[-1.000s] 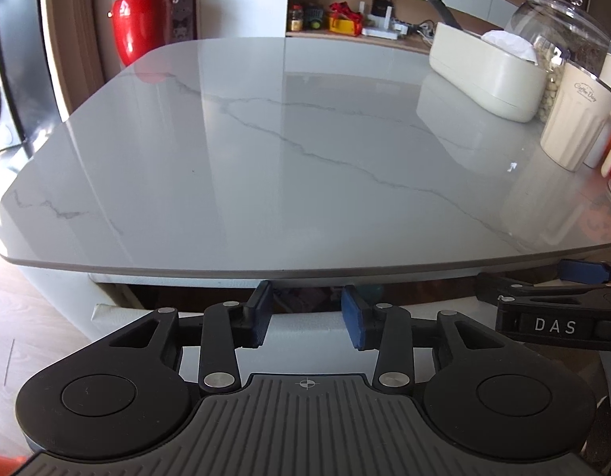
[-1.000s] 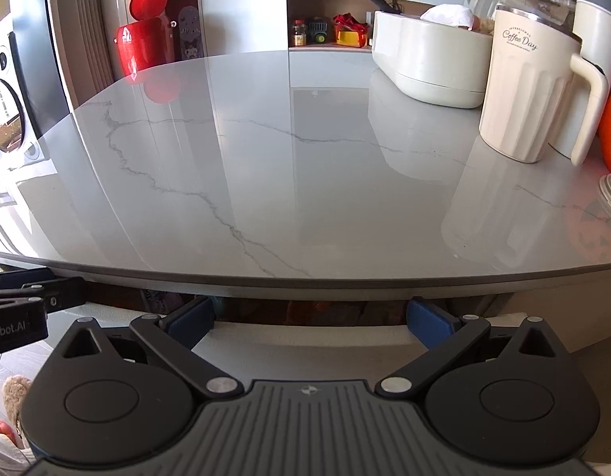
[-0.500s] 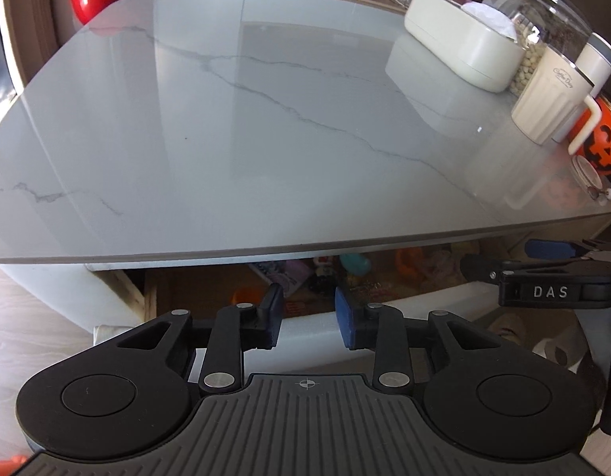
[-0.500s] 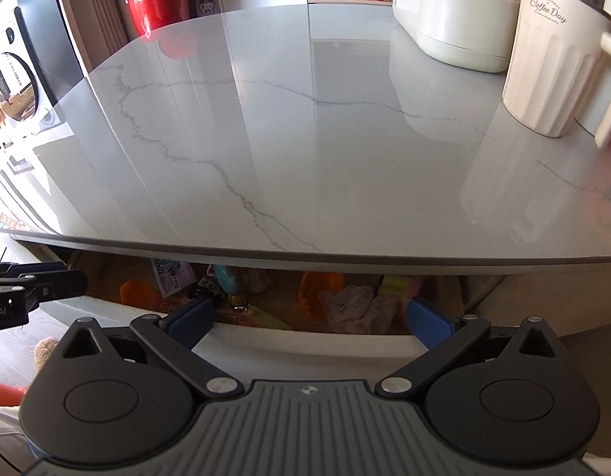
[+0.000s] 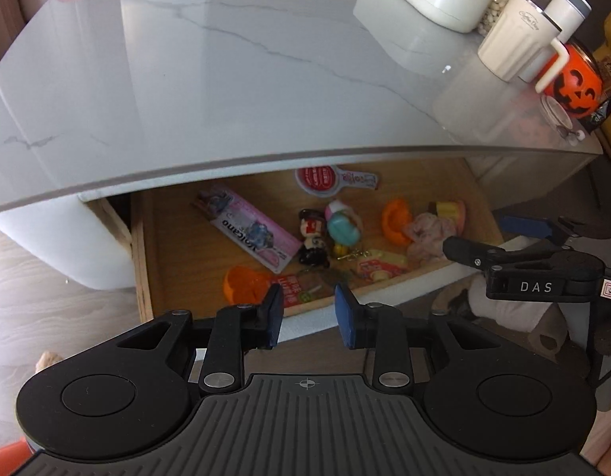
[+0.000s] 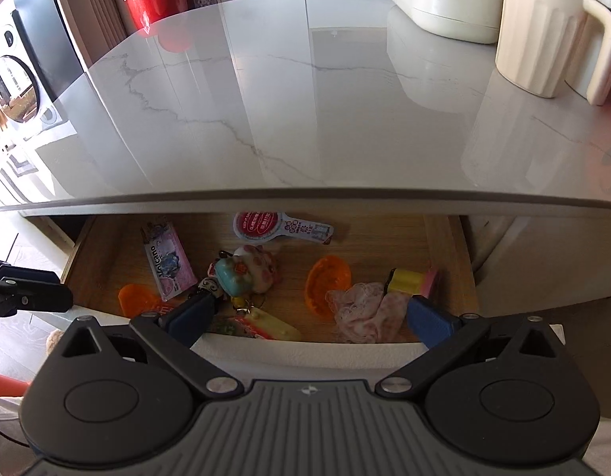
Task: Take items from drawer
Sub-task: 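Lower the left tool into the drawer toward a small figurine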
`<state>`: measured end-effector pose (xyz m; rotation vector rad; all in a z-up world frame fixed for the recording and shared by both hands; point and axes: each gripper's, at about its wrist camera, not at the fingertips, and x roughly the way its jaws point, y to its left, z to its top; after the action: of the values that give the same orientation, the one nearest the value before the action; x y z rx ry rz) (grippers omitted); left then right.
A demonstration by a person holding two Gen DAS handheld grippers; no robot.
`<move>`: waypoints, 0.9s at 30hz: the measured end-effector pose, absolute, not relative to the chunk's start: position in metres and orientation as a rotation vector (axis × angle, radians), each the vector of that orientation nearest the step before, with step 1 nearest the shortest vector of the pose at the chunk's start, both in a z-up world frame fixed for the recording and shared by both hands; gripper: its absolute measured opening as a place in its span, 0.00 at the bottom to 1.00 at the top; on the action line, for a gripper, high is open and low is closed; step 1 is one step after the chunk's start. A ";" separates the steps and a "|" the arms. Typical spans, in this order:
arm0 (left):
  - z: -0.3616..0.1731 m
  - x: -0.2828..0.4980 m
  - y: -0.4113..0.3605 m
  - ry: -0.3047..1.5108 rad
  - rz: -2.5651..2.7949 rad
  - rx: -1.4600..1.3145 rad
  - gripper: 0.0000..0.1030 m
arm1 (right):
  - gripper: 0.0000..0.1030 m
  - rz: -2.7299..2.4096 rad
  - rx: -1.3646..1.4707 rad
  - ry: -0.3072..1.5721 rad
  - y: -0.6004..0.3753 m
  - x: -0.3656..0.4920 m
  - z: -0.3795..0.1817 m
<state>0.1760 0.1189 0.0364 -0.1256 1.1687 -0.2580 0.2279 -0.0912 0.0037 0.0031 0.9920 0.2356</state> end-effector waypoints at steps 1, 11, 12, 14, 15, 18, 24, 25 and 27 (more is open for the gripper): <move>0.037 0.168 0.116 1.172 -0.257 -0.116 0.33 | 1.00 0.237 0.004 0.990 -0.093 0.219 0.003; 0.044 0.096 0.100 1.160 -0.255 -0.026 0.32 | 1.00 0.255 0.008 0.984 -0.102 0.141 0.001; 0.044 0.094 0.097 1.151 -0.249 -0.004 0.32 | 1.00 0.261 0.012 0.961 -0.103 0.140 0.001; 0.045 0.097 0.091 1.154 -0.227 0.006 0.32 | 1.00 0.256 0.015 0.962 -0.101 0.142 0.000; 0.046 0.096 0.090 1.154 -0.224 0.010 0.32 | 1.00 0.253 0.017 0.970 -0.100 0.144 0.001; 0.045 0.101 0.088 1.160 -0.221 -0.002 0.32 | 1.00 0.253 0.017 0.983 -0.099 0.147 0.001; 0.043 0.099 0.087 1.155 -0.211 -0.012 0.33 | 1.00 0.252 0.018 0.977 -0.100 0.146 -0.001; 0.043 0.099 0.087 1.155 -0.209 -0.014 0.33 | 1.00 0.253 0.017 0.980 -0.100 0.147 0.000; 0.043 0.098 0.086 1.146 -0.209 -0.010 0.33 | 1.00 0.253 0.017 0.987 -0.100 0.148 0.000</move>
<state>0.0976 0.0862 0.0430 -0.0104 1.1462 -0.2094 0.1481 -0.0996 -0.0003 0.0168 0.9872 0.2531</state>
